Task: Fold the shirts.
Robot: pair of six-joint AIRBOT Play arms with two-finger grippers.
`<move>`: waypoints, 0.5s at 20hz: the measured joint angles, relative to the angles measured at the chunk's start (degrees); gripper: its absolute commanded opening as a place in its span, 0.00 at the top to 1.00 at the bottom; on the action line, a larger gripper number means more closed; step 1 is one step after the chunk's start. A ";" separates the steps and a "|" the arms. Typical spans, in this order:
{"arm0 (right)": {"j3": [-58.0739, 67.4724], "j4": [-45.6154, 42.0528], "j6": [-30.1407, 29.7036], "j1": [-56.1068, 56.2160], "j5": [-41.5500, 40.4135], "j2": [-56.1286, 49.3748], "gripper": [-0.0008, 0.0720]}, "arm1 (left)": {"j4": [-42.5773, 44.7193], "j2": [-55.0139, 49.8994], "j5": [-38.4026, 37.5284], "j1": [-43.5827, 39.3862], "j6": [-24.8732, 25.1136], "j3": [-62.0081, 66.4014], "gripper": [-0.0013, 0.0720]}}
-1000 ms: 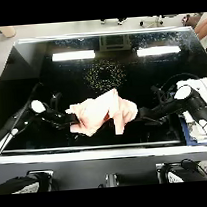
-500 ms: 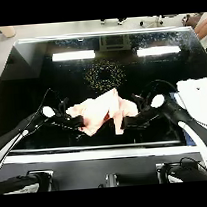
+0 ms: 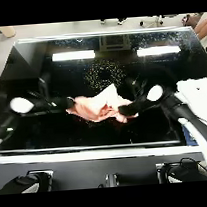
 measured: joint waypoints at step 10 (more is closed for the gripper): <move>35.74 -21.03 2.69 -6.80 9.05 28.04 0.96 | 10.78 18.86 2.49 7.19 -0.28 40.59 0.95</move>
